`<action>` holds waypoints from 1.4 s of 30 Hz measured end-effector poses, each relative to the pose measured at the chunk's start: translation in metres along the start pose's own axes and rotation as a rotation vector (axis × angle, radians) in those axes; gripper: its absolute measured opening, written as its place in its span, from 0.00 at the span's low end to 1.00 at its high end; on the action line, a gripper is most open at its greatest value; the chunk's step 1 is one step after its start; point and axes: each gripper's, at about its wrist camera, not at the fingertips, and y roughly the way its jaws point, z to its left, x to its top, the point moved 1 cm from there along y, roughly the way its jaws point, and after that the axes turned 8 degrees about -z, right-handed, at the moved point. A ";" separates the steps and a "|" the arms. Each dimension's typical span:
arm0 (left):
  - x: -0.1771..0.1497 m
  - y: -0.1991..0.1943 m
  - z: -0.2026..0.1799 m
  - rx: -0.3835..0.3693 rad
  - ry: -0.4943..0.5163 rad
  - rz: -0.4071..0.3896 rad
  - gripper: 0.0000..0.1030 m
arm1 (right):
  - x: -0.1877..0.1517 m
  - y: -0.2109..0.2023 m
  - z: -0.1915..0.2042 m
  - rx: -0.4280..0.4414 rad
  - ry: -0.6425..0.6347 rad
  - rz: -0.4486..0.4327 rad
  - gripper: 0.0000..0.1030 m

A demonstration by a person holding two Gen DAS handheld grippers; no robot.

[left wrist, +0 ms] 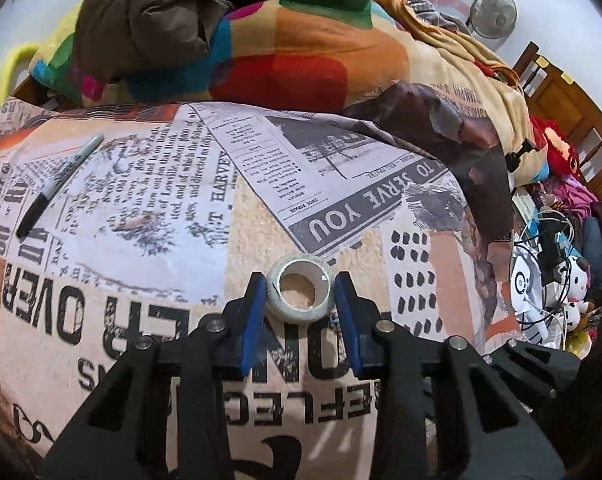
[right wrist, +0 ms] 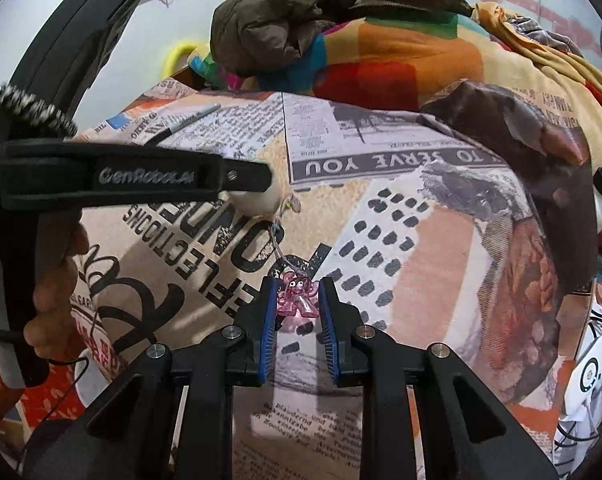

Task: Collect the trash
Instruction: 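Grasp the pink keychain with the right tool while the left tool grasps the tape roll, then carry the tape roll and keychain with both tools over the white bin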

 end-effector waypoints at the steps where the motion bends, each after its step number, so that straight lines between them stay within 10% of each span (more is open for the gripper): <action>1: -0.001 -0.004 0.001 0.004 -0.003 -0.004 0.33 | 0.002 -0.004 0.000 -0.001 0.001 -0.006 0.19; 23: -0.030 -0.187 0.045 0.090 -0.061 -0.199 0.33 | 0.045 -0.094 0.073 0.001 -0.063 -0.149 0.19; 42: -0.143 -0.325 0.154 0.243 -0.211 -0.290 0.33 | 0.040 -0.108 0.222 0.180 -0.210 -0.155 0.19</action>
